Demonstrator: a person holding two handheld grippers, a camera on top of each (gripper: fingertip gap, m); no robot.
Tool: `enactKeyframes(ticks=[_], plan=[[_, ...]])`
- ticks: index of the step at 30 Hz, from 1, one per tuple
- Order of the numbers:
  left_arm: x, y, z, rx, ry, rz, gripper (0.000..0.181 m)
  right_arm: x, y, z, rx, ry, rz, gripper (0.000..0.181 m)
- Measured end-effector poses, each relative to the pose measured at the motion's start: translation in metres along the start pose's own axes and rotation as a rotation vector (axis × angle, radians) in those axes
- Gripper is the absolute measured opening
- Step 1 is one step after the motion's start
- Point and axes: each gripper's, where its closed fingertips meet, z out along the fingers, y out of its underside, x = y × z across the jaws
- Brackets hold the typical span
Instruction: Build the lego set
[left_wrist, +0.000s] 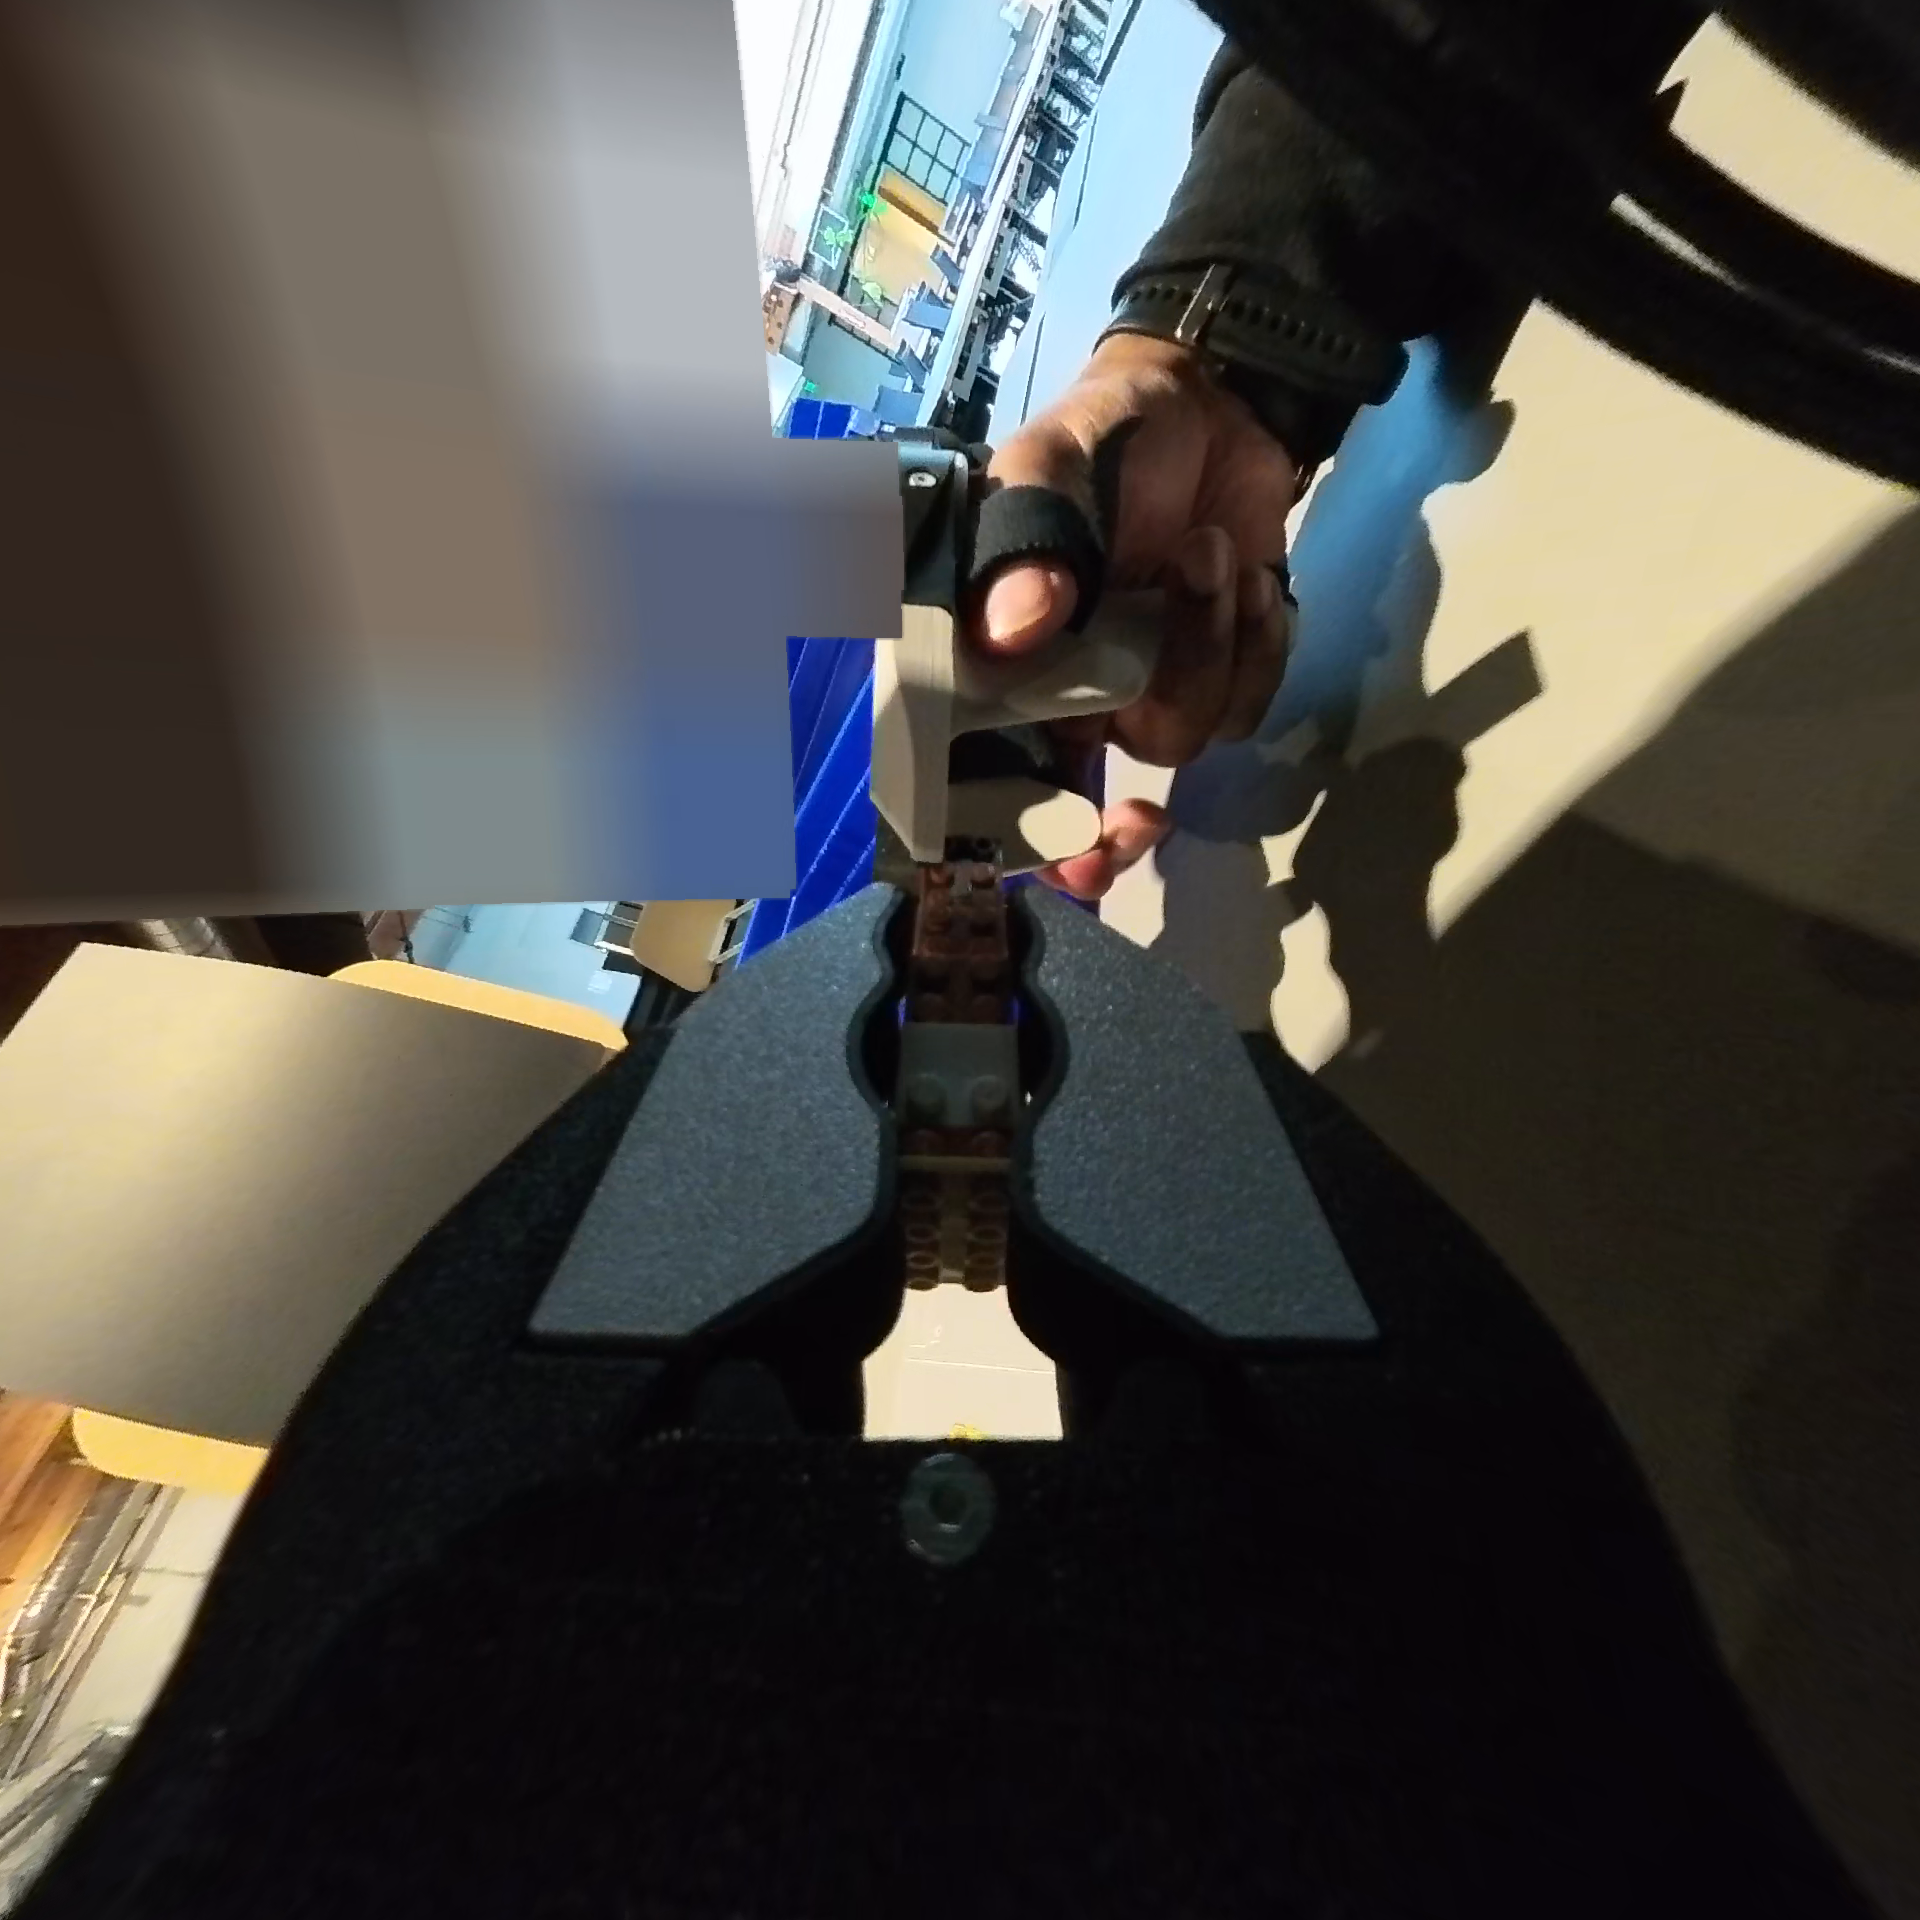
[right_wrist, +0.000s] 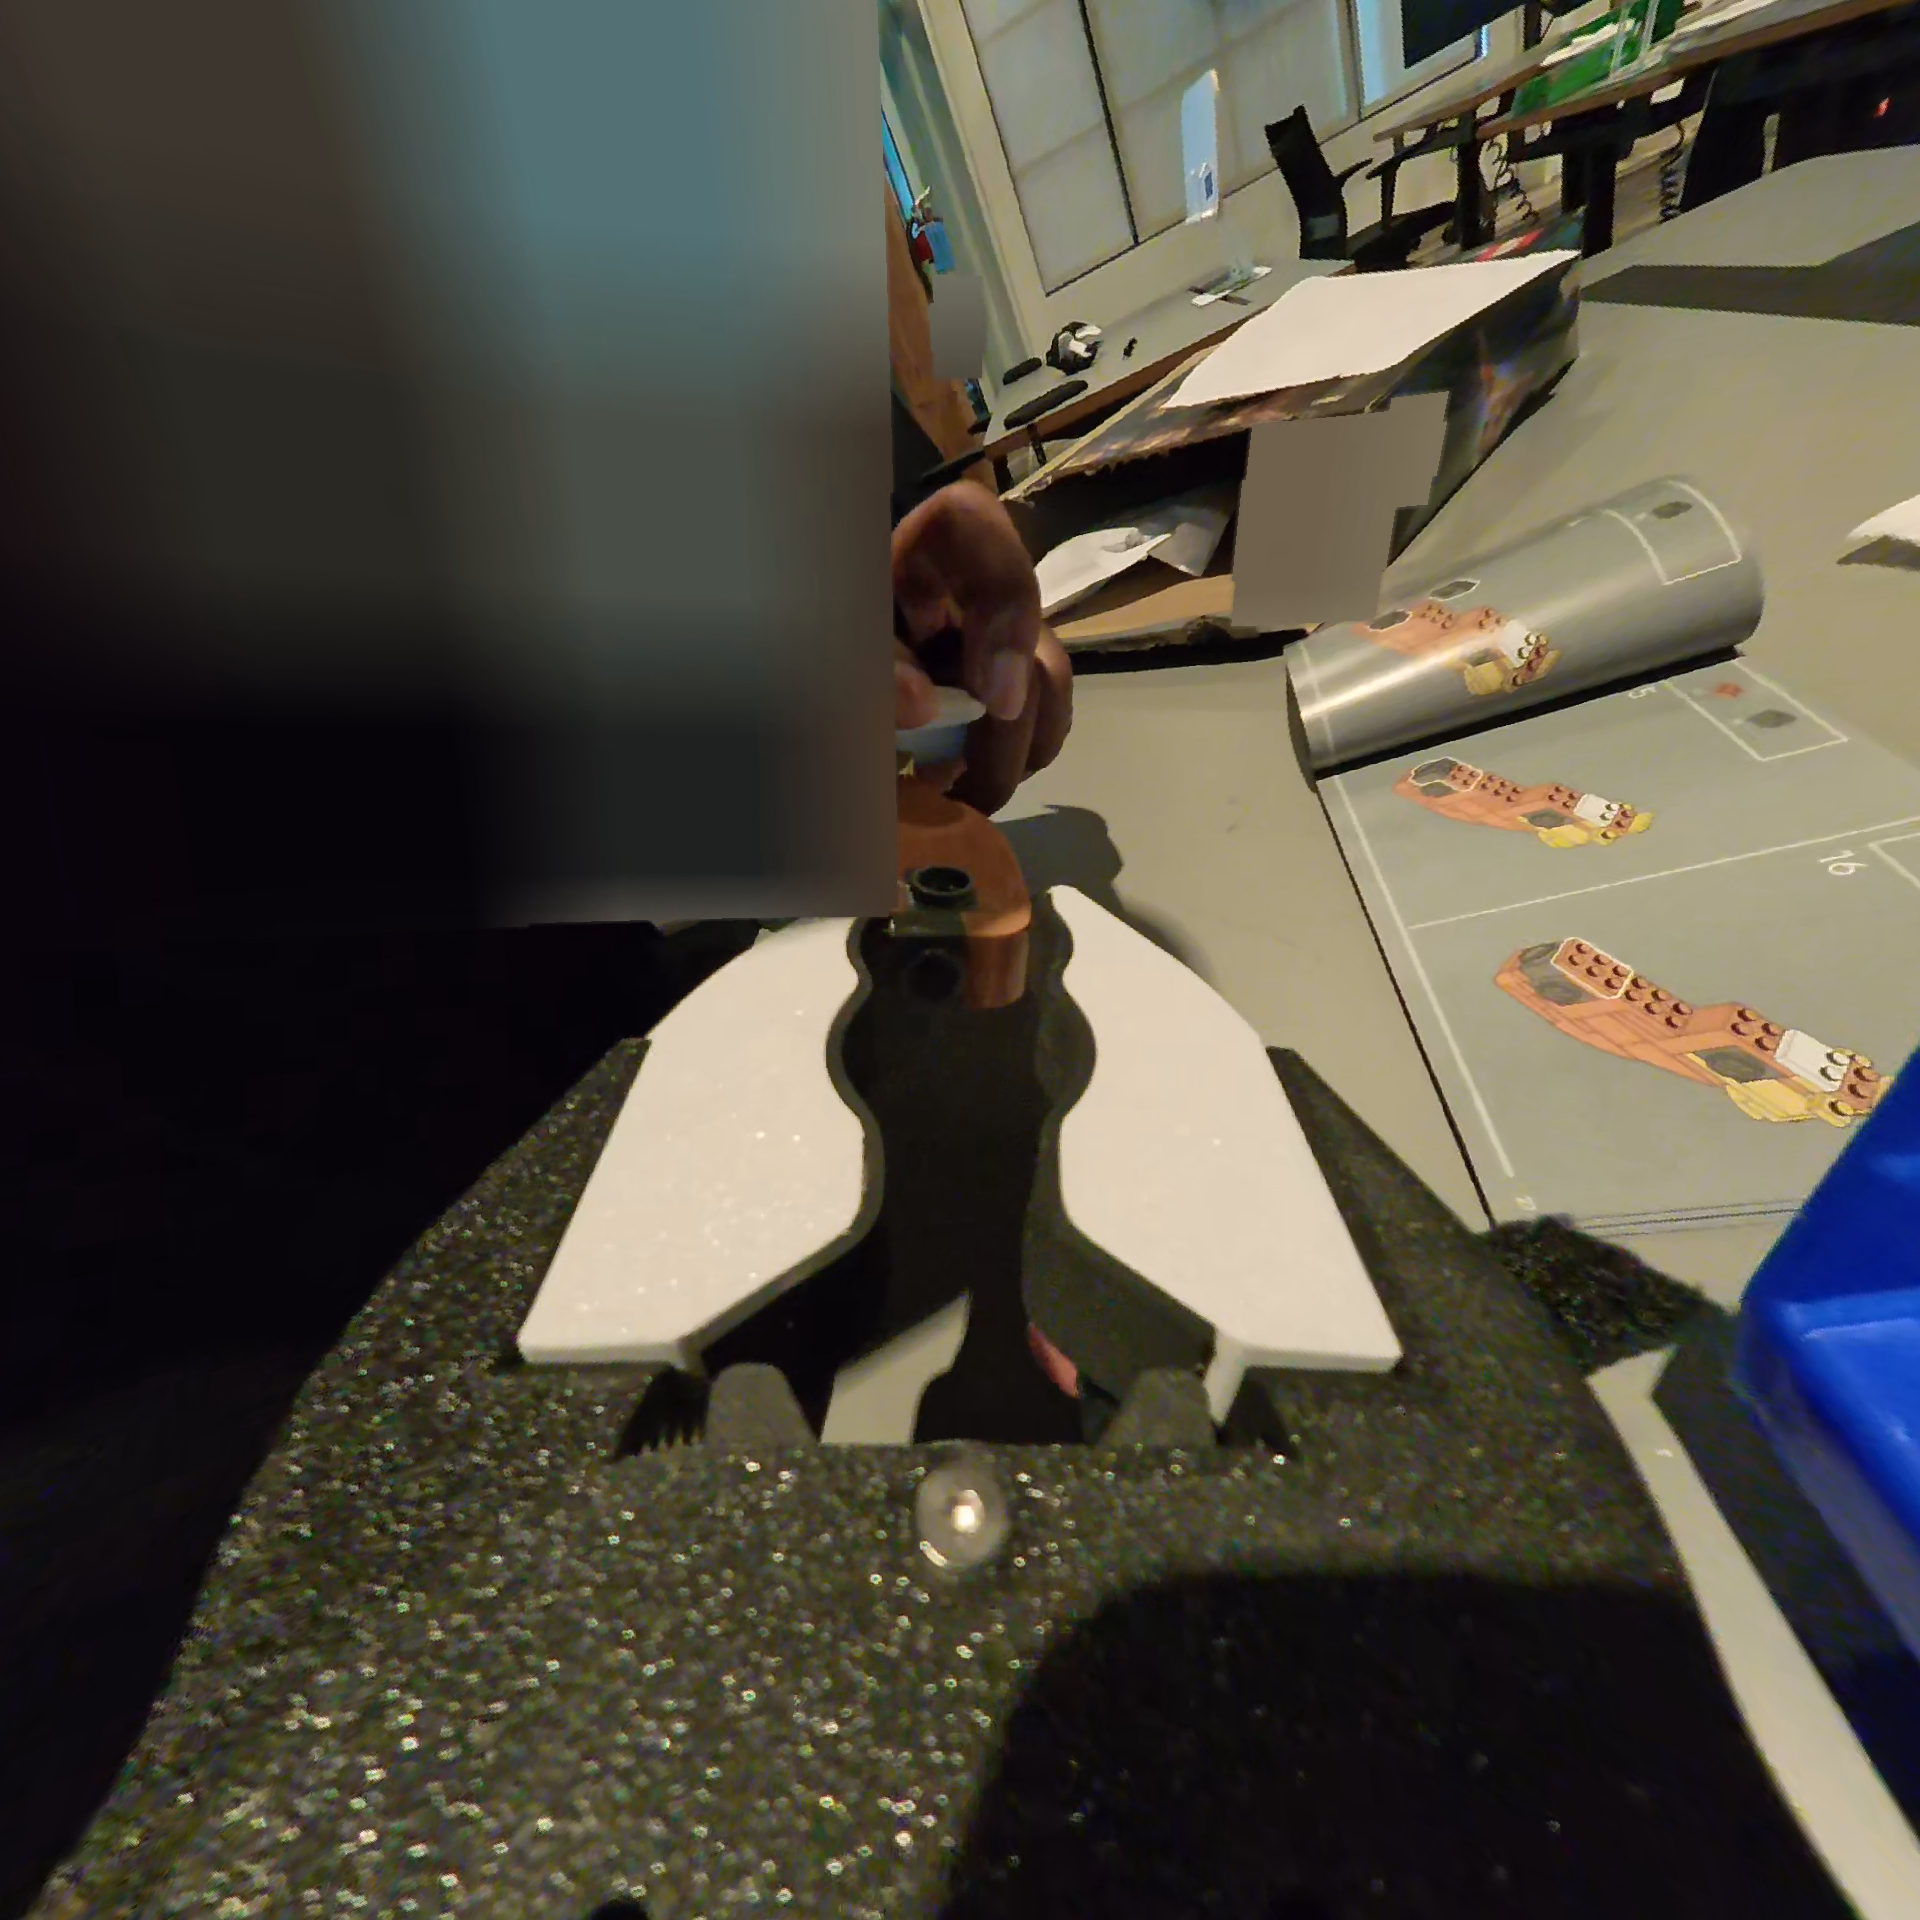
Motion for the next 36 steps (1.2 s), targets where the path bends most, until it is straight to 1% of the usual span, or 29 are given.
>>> enactKeyframes(ticks=[12, 16, 19, 22, 23, 29, 32, 34, 36], plan=[[-0.001, 0.0, 0.0, 0.011, -0.01, -0.004, 0.016, -0.001, -0.001, -0.001, 0.006, -0.011, -0.013, 0.027], [-0.003, 0.002, 0.0, 0.007, -0.018, -0.019, 0.016, 0.0, 0.0, -0.001, -0.007, -0.015, -0.002, 0.037], [-0.004, 0.003, -0.001, 0.004, -0.023, -0.028, 0.016, 0.001, 0.002, -0.001, -0.018, -0.016, 0.004, 0.039], [-0.004, 0.003, -0.002, 0.004, -0.026, -0.035, 0.016, 0.001, 0.002, -0.001, -0.02, -0.017, 0.004, 0.034], [-0.005, 0.003, -0.002, 0.004, -0.027, -0.036, 0.017, 0.001, 0.002, -0.001, -0.018, -0.013, 0.002, 0.028], [-0.004, 0.005, -0.002, 0.006, -0.027, -0.053, 0.016, 0.002, 0.003, -0.001, -0.024, -0.012, 0.012, 0.027], [0.0, 0.009, -0.003, -0.002, -0.014, -0.087, 0.016, 0.004, 0.009, 0.002, -0.046, -0.012, 0.037, 0.027], [0.002, 0.013, -0.004, -0.011, -0.003, -0.145, 0.017, 0.008, 0.012, 0.004, -0.059, 0.003, 0.046, 0.028], [0.003, 0.018, -0.004, -0.019, 0.019, -0.244, 0.016, 0.01, 0.016, 0.005, -0.091, 0.023, 0.02, 0.038]])
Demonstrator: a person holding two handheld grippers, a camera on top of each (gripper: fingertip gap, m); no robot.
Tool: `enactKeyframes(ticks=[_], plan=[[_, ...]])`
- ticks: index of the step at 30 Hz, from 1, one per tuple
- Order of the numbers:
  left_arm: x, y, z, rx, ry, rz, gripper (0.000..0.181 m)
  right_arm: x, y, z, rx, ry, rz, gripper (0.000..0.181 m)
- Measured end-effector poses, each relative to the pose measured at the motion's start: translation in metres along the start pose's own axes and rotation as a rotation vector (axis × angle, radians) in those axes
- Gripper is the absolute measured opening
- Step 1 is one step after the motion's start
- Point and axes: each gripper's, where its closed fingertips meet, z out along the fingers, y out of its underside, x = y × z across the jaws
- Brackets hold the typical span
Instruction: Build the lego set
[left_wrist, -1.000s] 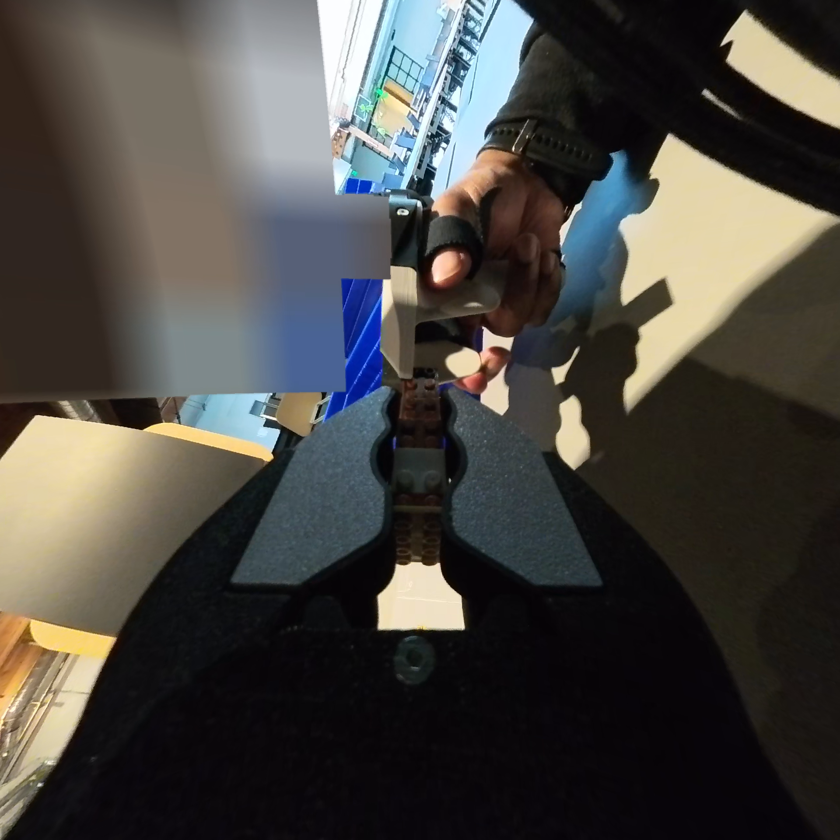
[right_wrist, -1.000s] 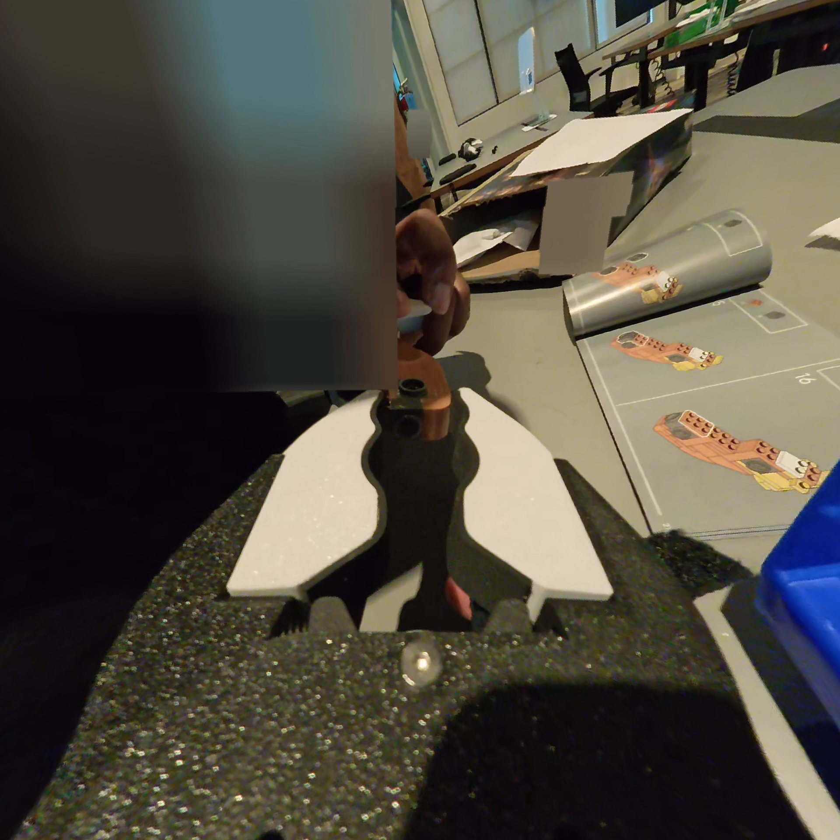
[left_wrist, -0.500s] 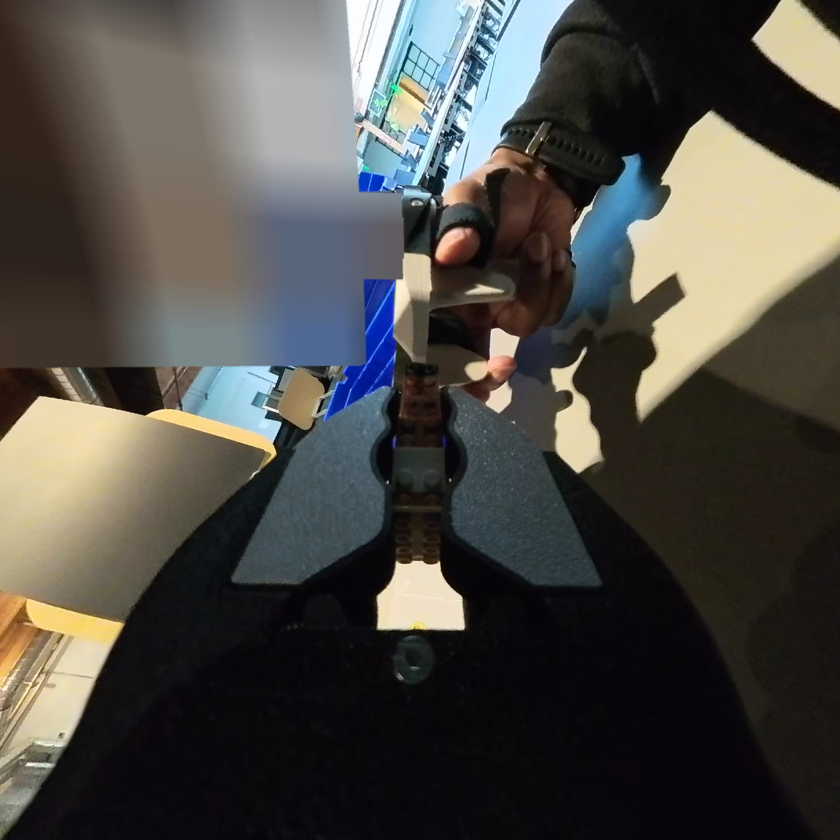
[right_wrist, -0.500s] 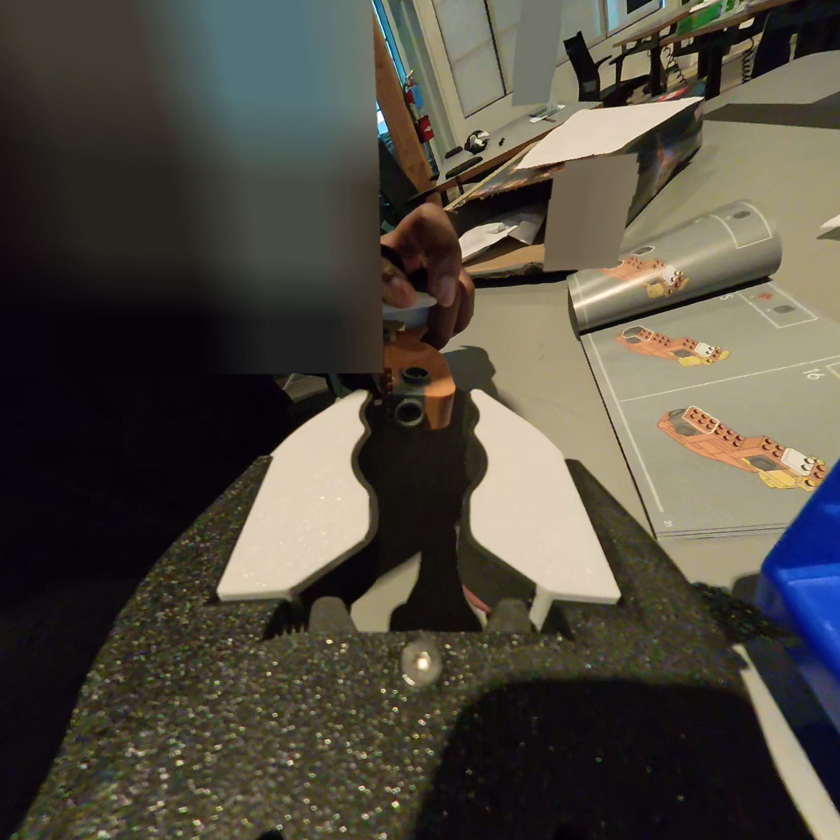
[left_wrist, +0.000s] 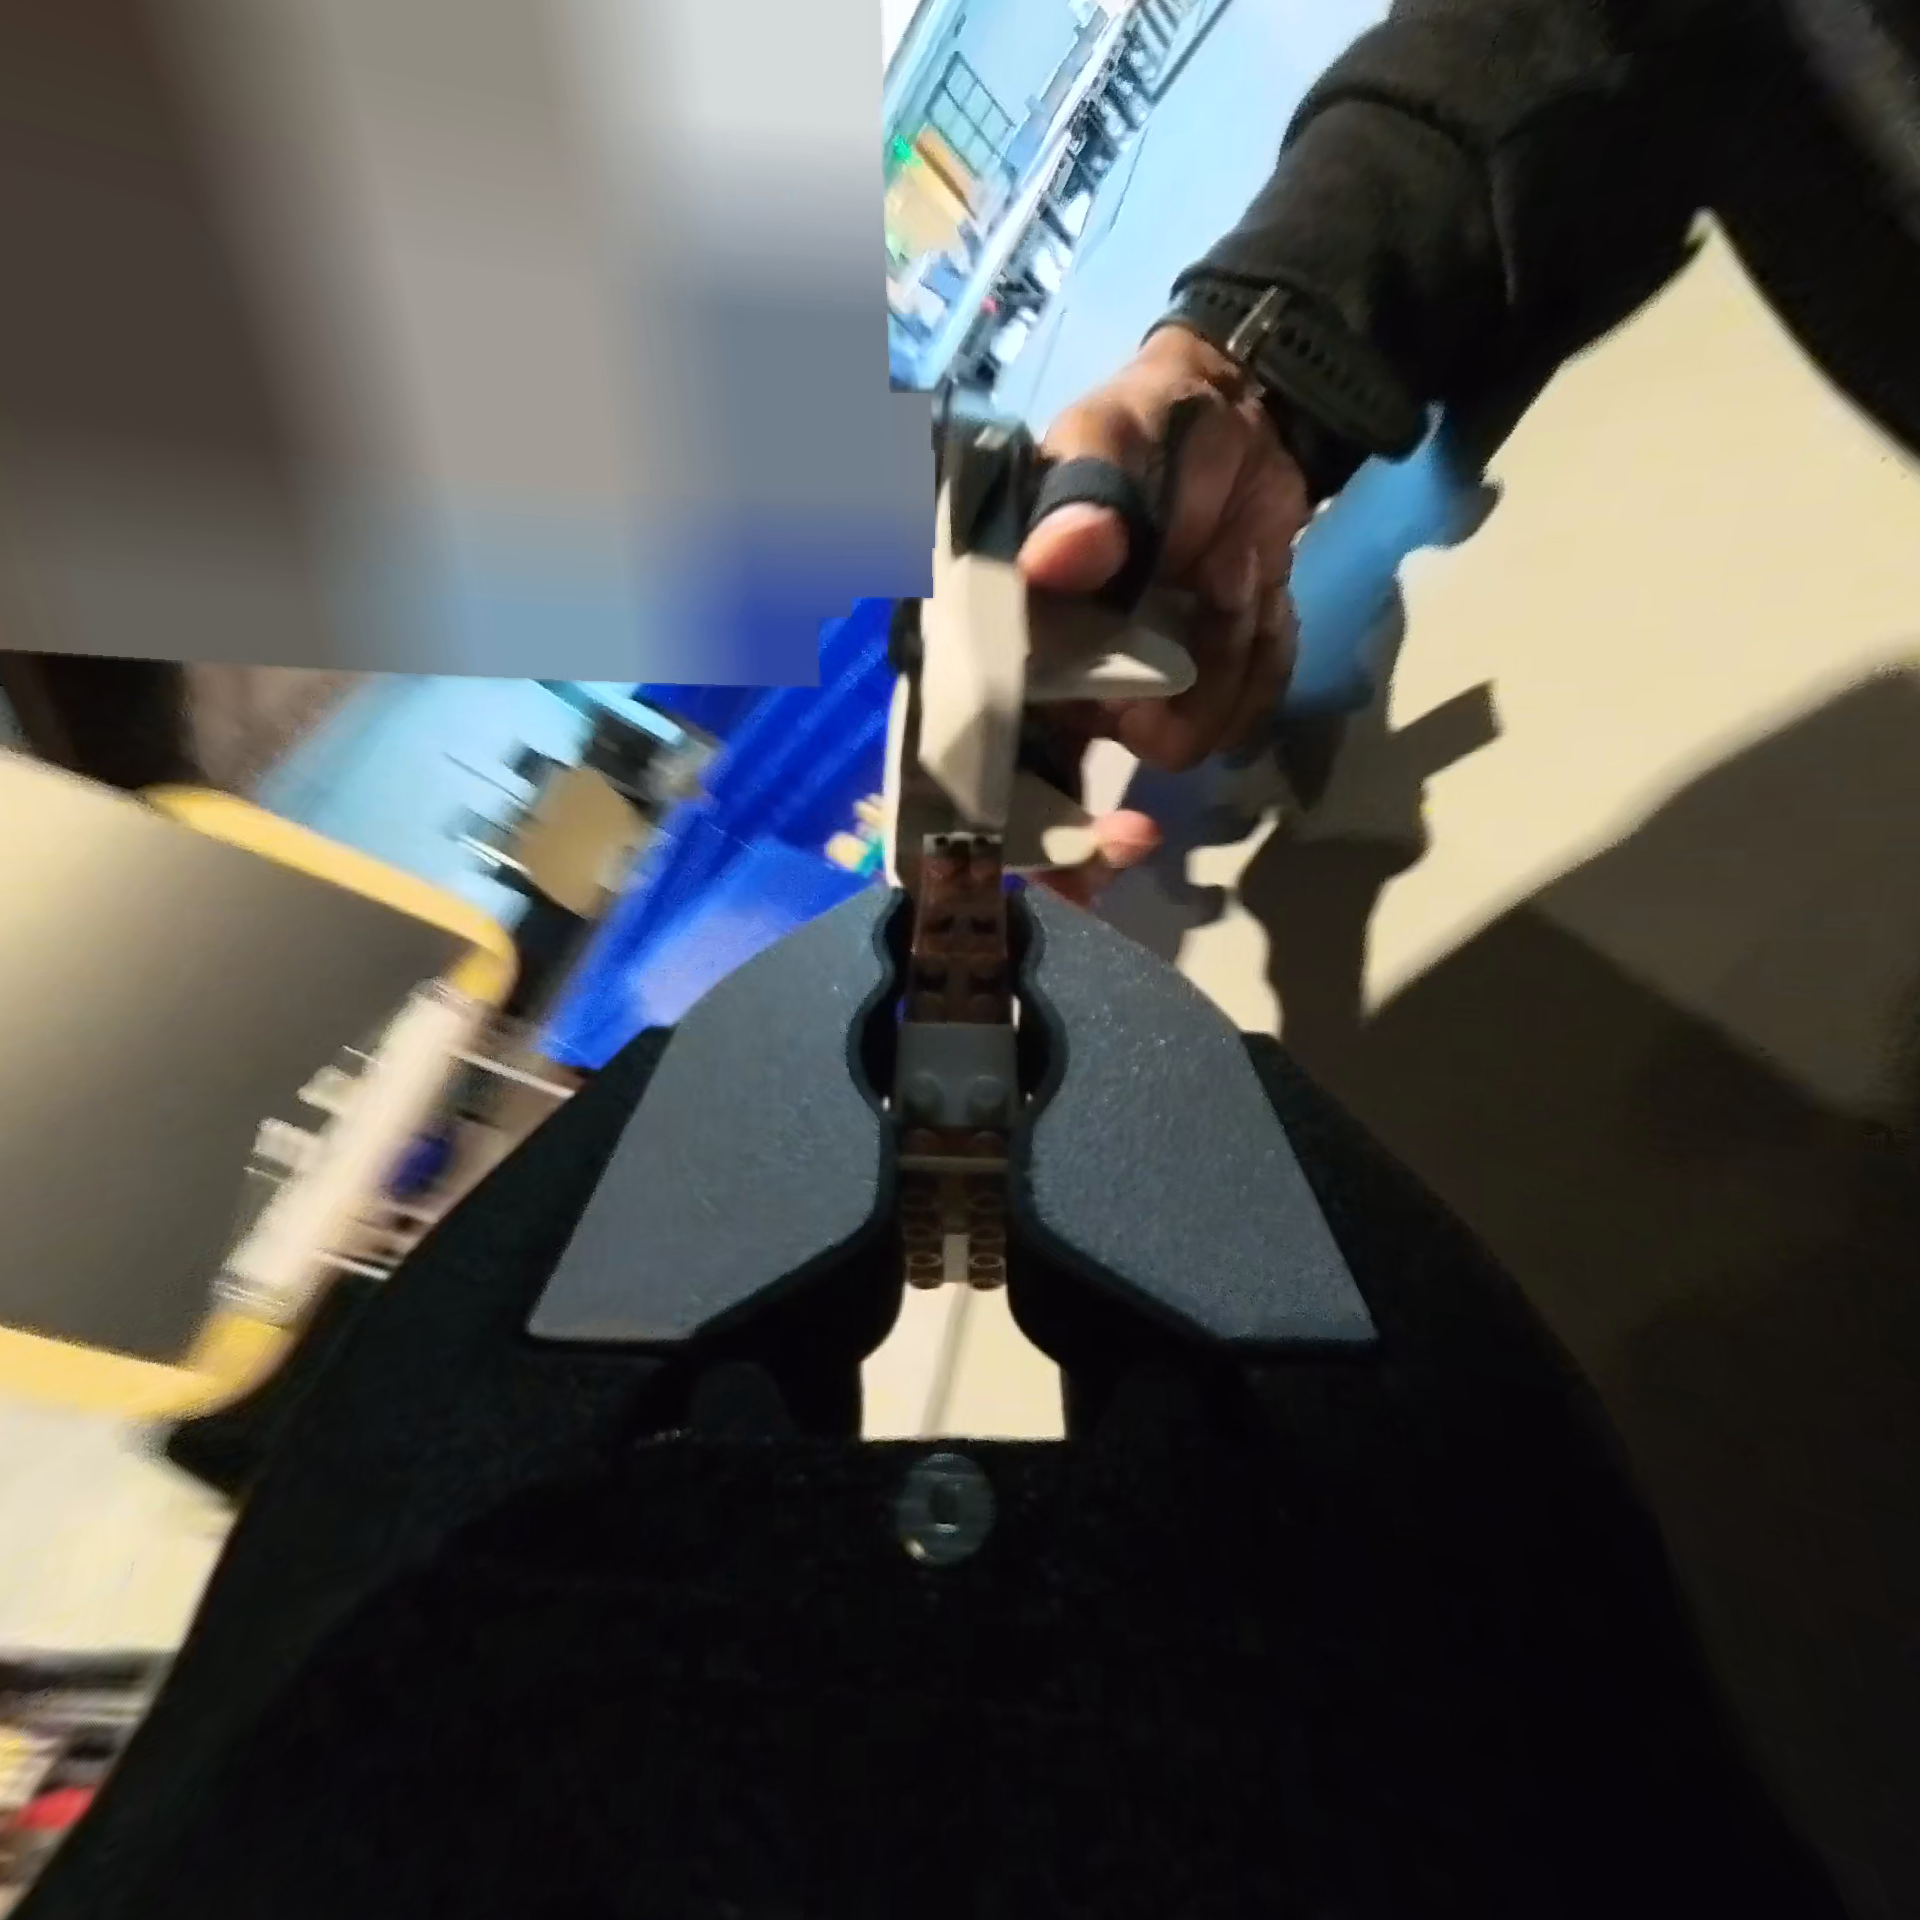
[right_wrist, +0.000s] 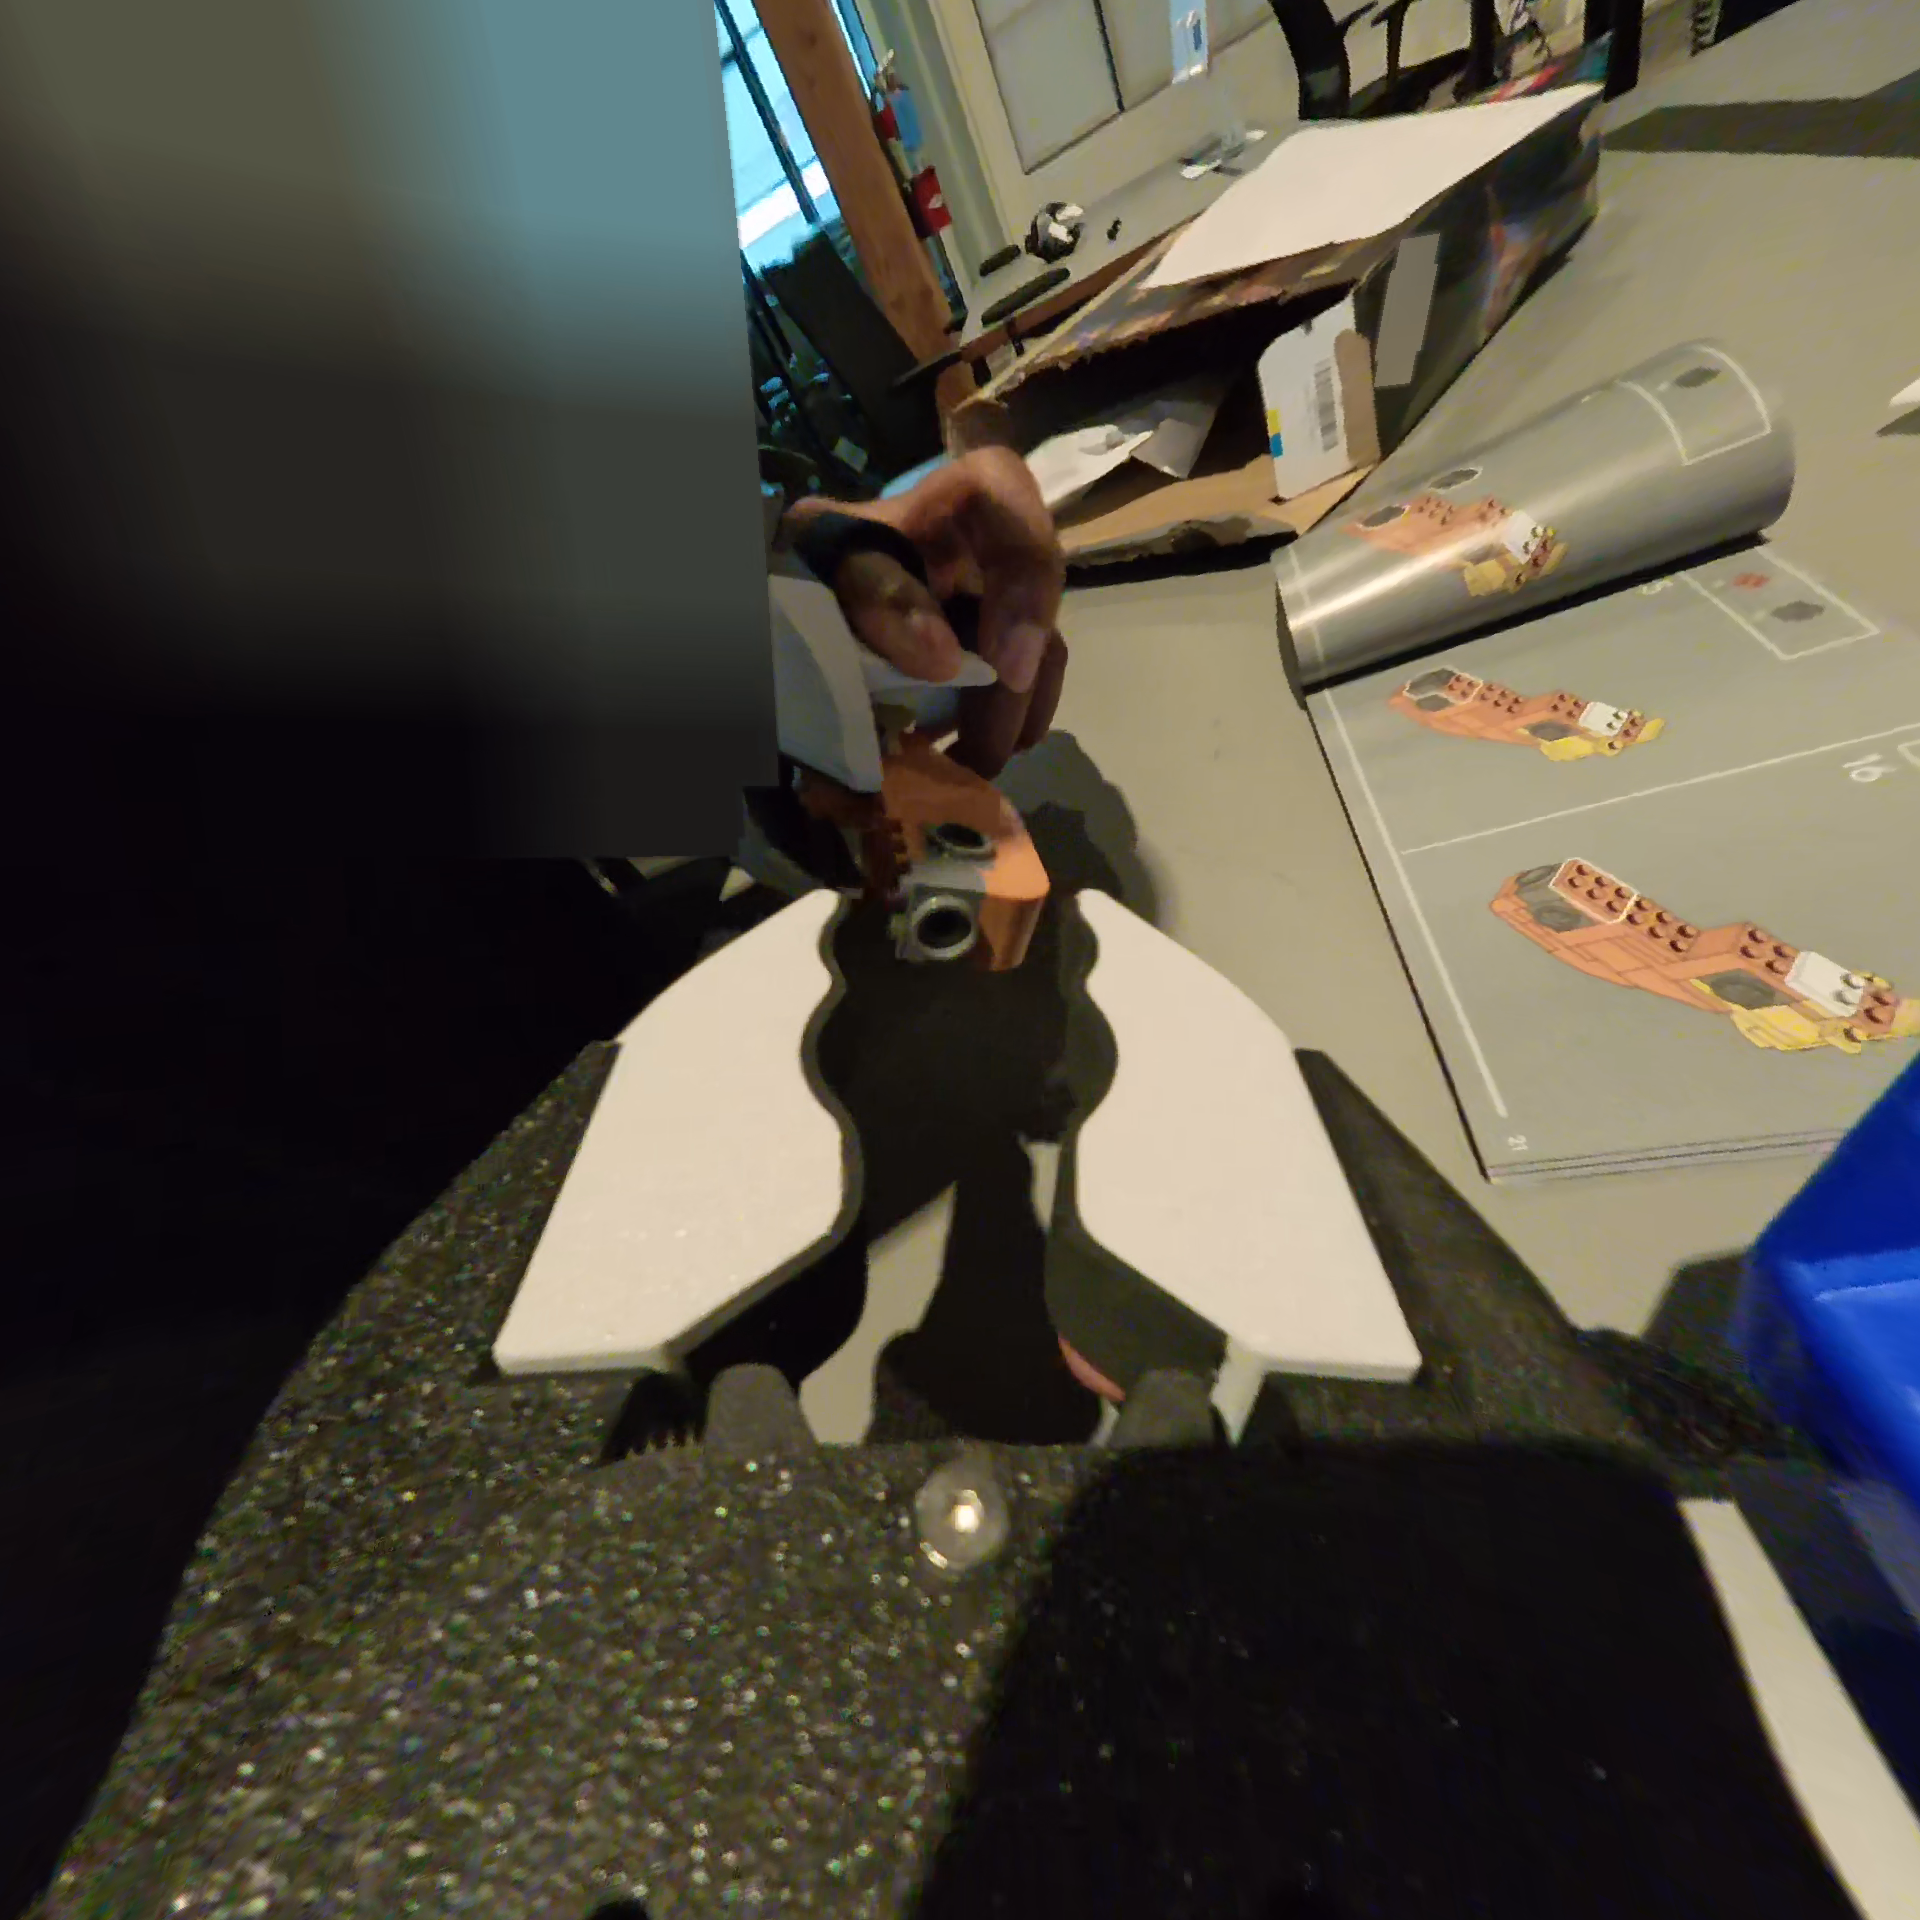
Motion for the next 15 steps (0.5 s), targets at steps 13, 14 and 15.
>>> enactKeyframes(ticks=[13, 14, 15], plan=[[0.026, 0.052, 0.0, -0.242, 0.375, -0.603, 0.017, 0.005, 0.008, -0.008, -0.105, 0.075, -0.143, 0.034], [0.029, 0.055, 0.0, -0.267, 0.403, -0.623, 0.017, 0.004, 0.009, -0.008, -0.107, 0.074, -0.145, 0.034], [0.03, 0.057, 0.001, -0.277, 0.415, -0.638, 0.017, 0.004, 0.01, -0.008, -0.111, 0.073, -0.147, 0.034]])
